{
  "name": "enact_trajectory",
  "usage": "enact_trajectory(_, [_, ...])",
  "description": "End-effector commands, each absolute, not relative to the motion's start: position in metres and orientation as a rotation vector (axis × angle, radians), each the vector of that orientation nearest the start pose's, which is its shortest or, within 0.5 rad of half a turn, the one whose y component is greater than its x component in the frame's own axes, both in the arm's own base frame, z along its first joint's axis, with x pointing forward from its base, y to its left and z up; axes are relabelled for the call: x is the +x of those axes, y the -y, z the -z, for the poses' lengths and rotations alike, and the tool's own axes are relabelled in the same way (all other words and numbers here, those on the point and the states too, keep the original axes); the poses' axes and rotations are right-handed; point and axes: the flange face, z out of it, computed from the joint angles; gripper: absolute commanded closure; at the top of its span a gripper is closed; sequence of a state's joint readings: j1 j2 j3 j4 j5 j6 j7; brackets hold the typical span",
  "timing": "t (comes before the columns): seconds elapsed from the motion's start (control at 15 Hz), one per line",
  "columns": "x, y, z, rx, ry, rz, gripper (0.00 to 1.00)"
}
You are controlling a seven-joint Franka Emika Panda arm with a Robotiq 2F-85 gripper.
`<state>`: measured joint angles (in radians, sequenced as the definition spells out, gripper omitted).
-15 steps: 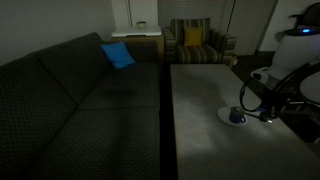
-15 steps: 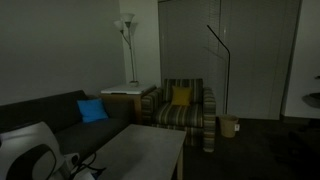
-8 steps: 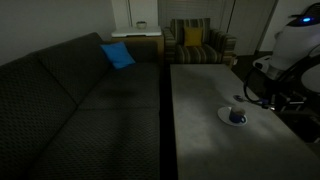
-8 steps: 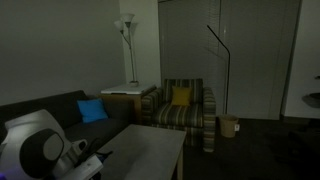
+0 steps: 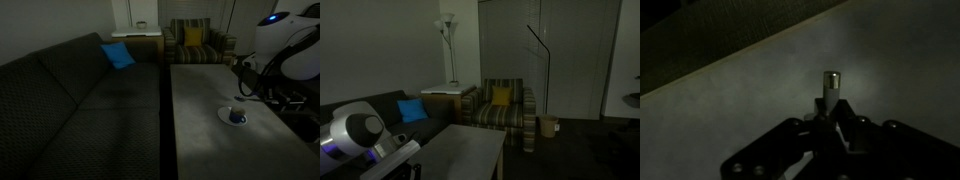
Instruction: Put the spoon in the mug, take it out and put it back on the table
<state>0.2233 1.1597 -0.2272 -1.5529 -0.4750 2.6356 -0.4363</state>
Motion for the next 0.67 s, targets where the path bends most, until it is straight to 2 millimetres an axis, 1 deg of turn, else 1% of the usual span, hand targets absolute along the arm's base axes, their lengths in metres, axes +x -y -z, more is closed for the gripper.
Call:
enact_trajectory(0.0, [0.6519,-0.0212,0.0349,-3.08,1.722,-0.495,0.96])
enact_trajectory(0.27, [0.6539,-0.0257,0.0361,-3.048,1.738,-0.531,0.96])
enact_trajectory(0.33, [0.6515,-0.0304,0.0334,-3.076,1.705,-0.505,0.84])
enact_trajectory(0.6, [0.6513,-0.0291,0.0375,-3.068,1.711,-0.51,0.84])
